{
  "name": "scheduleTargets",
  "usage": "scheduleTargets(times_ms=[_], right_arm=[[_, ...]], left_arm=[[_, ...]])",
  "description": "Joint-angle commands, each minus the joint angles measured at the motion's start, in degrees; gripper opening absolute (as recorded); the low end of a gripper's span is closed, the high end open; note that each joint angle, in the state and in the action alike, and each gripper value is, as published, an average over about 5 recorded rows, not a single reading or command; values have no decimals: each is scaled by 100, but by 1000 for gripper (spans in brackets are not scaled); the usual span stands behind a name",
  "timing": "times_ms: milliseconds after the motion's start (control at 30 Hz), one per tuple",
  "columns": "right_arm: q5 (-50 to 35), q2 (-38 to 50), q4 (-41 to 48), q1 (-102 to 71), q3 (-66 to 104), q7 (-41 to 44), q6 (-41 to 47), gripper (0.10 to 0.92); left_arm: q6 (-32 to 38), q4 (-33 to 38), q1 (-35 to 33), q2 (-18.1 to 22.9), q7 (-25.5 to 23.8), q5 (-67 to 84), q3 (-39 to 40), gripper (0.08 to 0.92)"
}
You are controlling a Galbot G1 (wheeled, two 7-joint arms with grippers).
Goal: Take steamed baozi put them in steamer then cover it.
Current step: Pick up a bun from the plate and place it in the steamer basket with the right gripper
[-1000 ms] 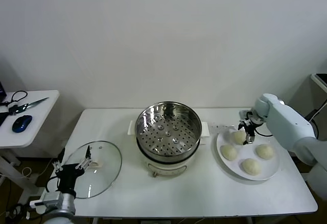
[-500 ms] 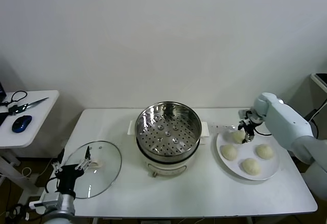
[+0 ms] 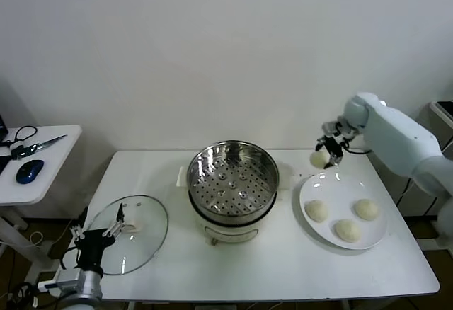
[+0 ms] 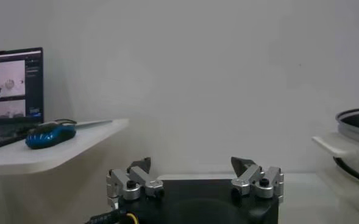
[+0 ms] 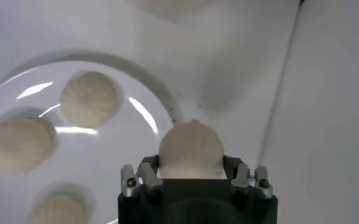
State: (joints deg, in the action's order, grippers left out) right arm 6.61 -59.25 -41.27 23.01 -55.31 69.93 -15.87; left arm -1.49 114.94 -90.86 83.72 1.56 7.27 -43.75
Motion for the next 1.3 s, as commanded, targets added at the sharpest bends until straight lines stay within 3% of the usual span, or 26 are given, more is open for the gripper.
scheduleTargets(times_ms=[33, 300, 433, 733, 1300], right_arm=[[-552, -344, -709, 1330, -1012, 187, -709, 687], [-320, -1046, -1676, 1586, -1160, 163, -1321, 687], [463, -1352, -2004, 1350, -1014, -26, -1735, 687], [2273, -1946, -1758, 384, -701, -464, -2489, 687], [3039, -2036, -1550, -459, -621, -610, -2655, 691]], left_arm=[[-11, 35, -41, 17, -11, -7, 6, 823], [-18, 71, -99, 57, -21, -41, 49, 823], [-22, 66, -100, 57, -19, -48, 58, 823], [-24, 69, -117, 40, -16, -43, 25, 823], [1, 3, -157, 24, 0, -10, -23, 823]])
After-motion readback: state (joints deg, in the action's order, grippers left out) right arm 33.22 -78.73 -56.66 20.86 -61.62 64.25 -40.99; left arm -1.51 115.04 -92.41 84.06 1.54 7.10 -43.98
